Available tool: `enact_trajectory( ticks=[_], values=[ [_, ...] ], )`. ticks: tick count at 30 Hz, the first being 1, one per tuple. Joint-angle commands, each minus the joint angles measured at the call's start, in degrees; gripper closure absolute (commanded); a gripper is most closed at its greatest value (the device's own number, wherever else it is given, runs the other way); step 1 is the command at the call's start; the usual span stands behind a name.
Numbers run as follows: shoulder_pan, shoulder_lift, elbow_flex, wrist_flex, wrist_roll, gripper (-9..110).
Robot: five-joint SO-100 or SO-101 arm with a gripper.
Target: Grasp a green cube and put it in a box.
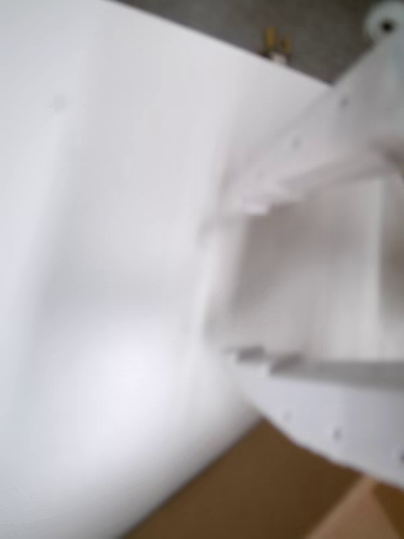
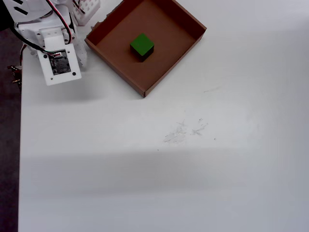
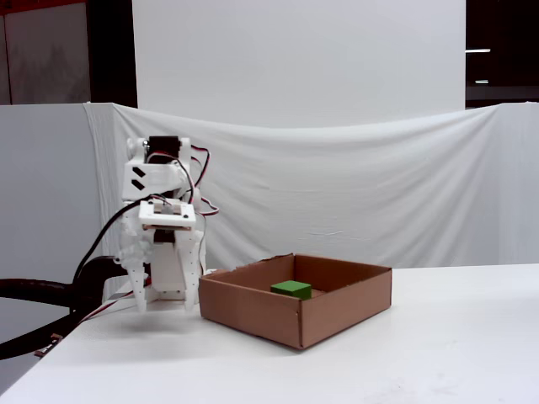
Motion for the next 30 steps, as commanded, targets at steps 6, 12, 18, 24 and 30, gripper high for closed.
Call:
enact_trajectory(
  ticks=[6,12,18,24,30],
  values=[
    [-0.1,0.4,-0.4,0.6,0.1,80],
    [-0.1,0.4,-0.4,0.5,0.4,80],
    [-0.1,0.4,-0.4,0.4,0.8,80],
    [-0.1,0.4,-0.4,0.4,1.3,80],
    [-0.1,0.4,-0.4,0.4,1.6,80]
  ],
)
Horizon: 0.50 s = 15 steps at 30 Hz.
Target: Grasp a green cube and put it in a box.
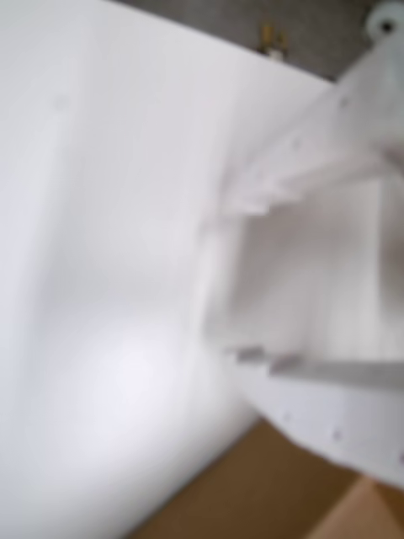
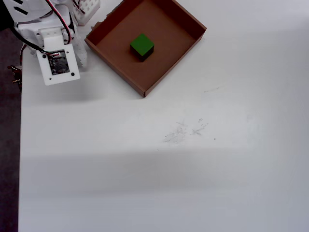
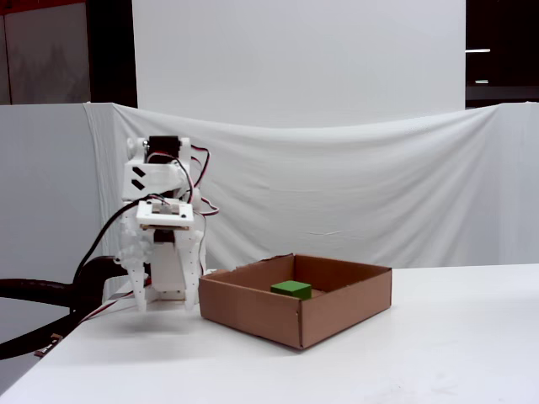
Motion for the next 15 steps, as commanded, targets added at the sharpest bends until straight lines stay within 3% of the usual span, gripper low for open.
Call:
enact_trajectory(
  ticks=[1,15],
  values=[
    [-0.1,0.4,-0.4,0.4,0.2,80],
    [-0.1,0.4,-0.4,0.3,0.7,80]
  ],
)
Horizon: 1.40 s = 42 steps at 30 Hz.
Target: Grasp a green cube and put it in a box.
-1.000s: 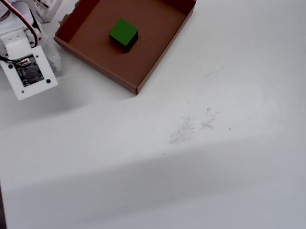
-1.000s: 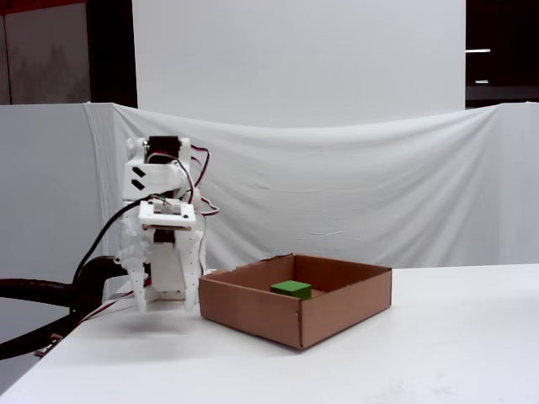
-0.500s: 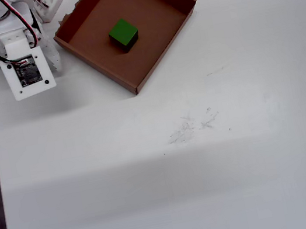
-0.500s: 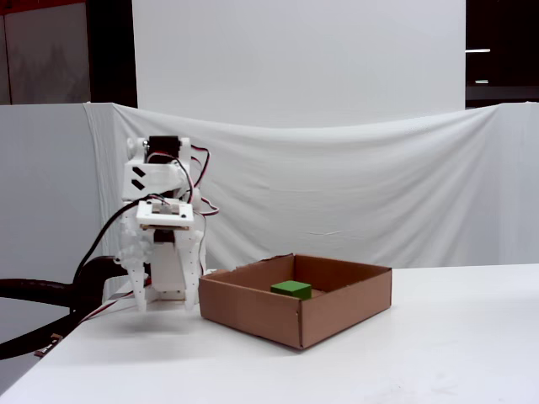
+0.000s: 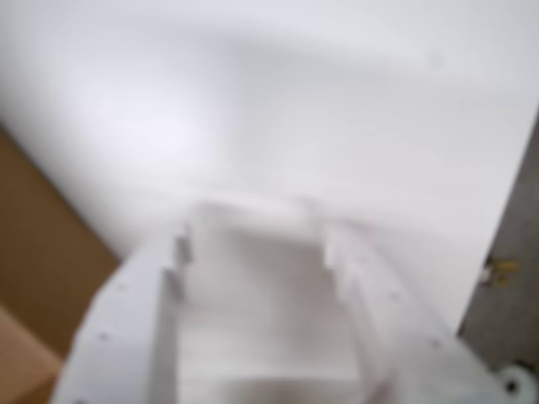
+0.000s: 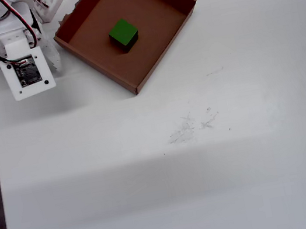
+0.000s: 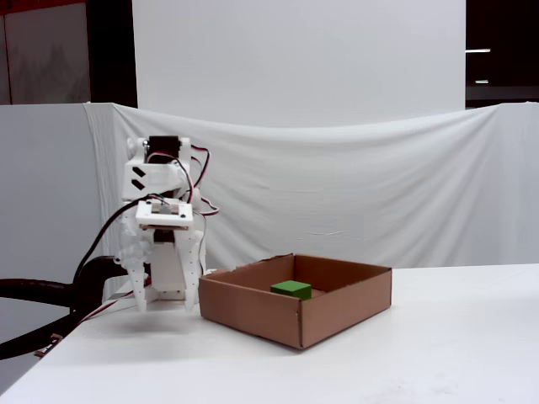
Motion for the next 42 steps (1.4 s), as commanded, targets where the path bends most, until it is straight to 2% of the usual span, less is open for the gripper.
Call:
enact_trajectory(
  ticks=[1,42],
  values=[
    [-0.1,0.4,-0.4,0.3,0.2,80],
    [-0.1,0.4,-0.4,0.1,1.8,80]
  ],
)
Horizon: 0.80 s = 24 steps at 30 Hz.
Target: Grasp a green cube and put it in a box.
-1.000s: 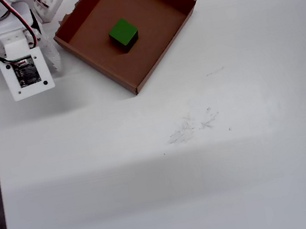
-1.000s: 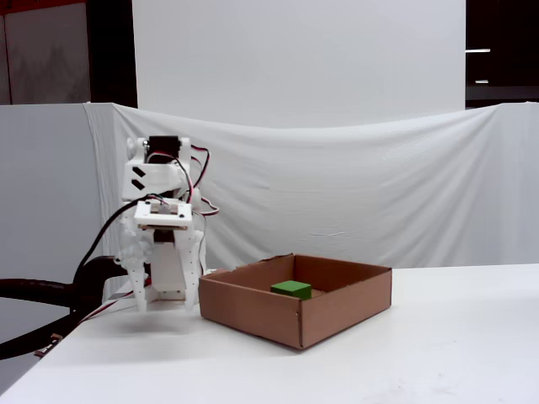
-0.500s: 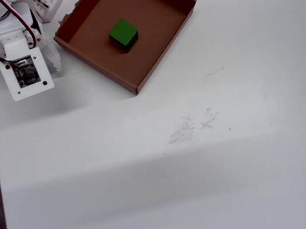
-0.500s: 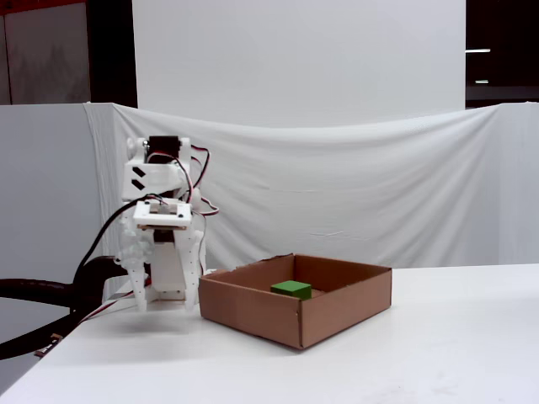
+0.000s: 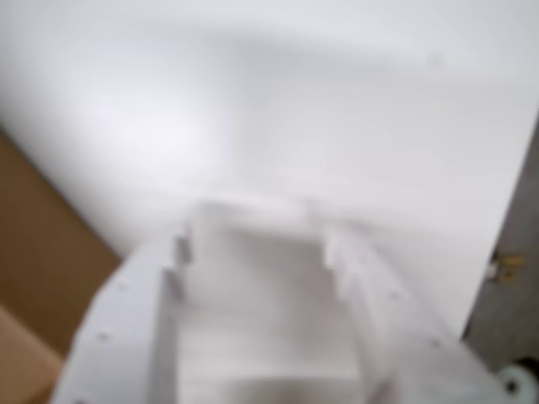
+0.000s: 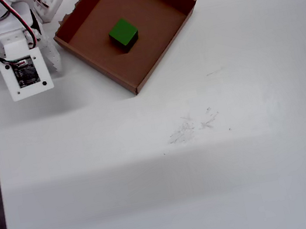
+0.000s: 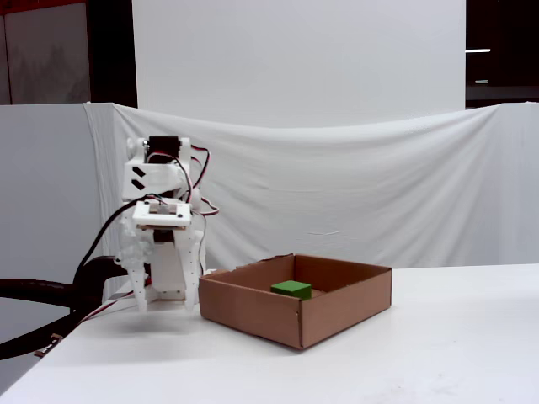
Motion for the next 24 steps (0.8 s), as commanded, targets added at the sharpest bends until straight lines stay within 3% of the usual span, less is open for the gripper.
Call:
enact_trajectory(
  ticks=[1,24],
  values=[
    [-0.1,0.4,-0.4,0.1,0.4,80],
    [-0.1,0.4,-0.4,0.0,1.0,80]
  ],
)
